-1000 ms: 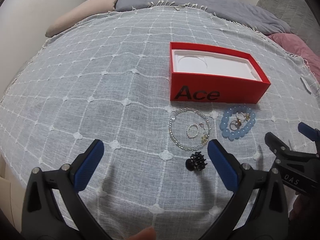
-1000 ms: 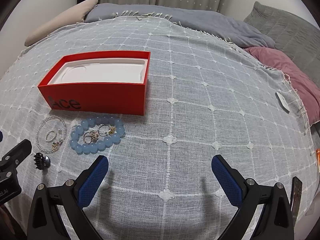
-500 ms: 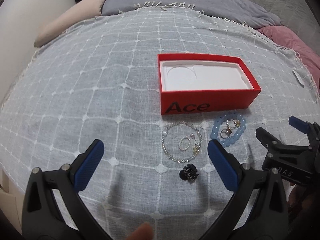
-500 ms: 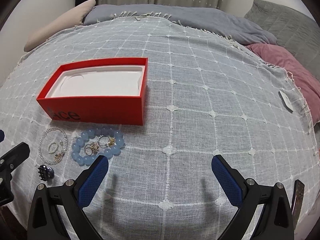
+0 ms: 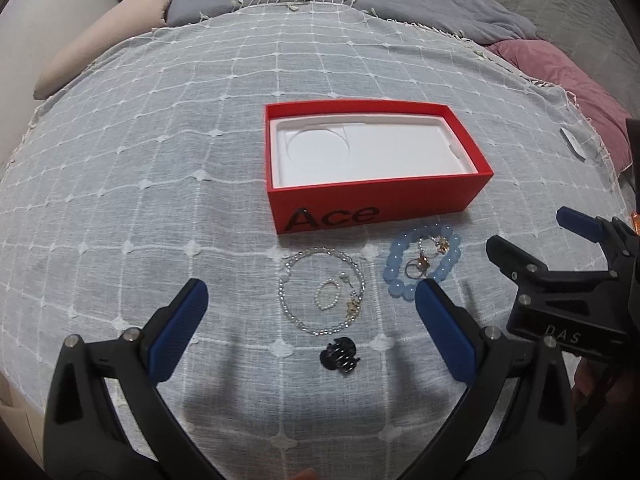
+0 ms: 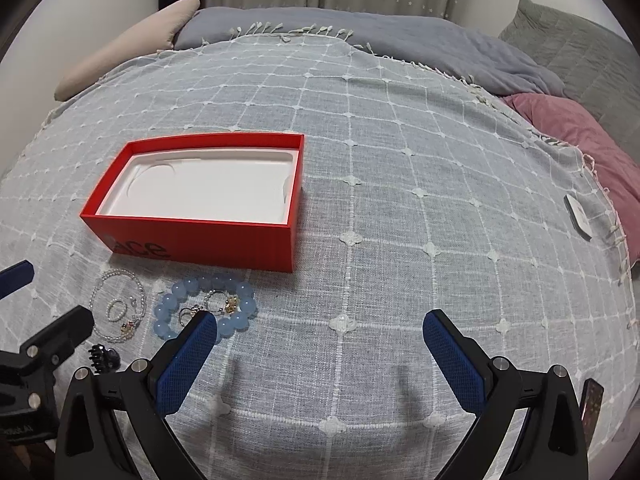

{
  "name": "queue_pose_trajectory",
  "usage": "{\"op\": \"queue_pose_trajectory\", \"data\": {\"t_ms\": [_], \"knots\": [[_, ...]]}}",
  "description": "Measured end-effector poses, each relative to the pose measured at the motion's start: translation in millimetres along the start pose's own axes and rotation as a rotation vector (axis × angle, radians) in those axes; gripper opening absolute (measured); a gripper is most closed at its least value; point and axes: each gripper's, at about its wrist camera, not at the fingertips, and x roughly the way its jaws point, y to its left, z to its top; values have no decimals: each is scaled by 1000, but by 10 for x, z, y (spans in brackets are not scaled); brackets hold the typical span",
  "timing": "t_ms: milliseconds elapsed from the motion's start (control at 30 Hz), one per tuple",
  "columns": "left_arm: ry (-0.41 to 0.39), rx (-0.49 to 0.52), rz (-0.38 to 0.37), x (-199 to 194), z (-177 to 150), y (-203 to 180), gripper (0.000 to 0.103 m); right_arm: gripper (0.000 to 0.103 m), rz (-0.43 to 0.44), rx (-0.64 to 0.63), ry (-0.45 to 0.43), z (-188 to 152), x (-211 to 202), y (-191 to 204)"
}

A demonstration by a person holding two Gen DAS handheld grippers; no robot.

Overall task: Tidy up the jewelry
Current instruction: 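Move both tools toward the bracelets beside the red box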

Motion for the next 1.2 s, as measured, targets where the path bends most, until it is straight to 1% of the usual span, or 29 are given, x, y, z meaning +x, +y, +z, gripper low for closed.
{"op": "queue_pose_trajectory", "data": {"t_ms": [100, 200, 367, 500, 667, 767, 900, 1000, 1067, 1200], "knots": [[3, -8, 12, 11, -3, -9, 103, 103, -4, -4, 0, 10, -19, -7], [-2, -17, 58, -8, -5, -2, 103, 103, 2, -8, 2, 34, -64, 1], [45, -60, 68, 9, 32, 69, 103, 103, -4, -24, -14, 148, -175, 28], [50, -80, 74, -15, 63, 89, 103, 103, 7, -31, -23, 226, -256, 59], [47, -59, 95, -29, 105, 73, 103, 103, 19, -48, -13, 254, -264, 99], [38, -48, 96, -25, 106, 65, 103, 103, 47, -41, -11, 247, -242, 73], [20, -40, 105, 13, 95, 38, 103, 103, 38, -46, 5, 213, -180, 37], [24, -22, 103, 35, 89, 1, 103, 103, 30, -73, 15, 172, -131, 45], [21, -13, 109, 32, 74, -9, 103, 103, 34, -84, 23, 144, -117, 47], [17, -24, 97, 15, 34, 8, 103, 103, 48, -75, 22, 103, -131, 19]]}}
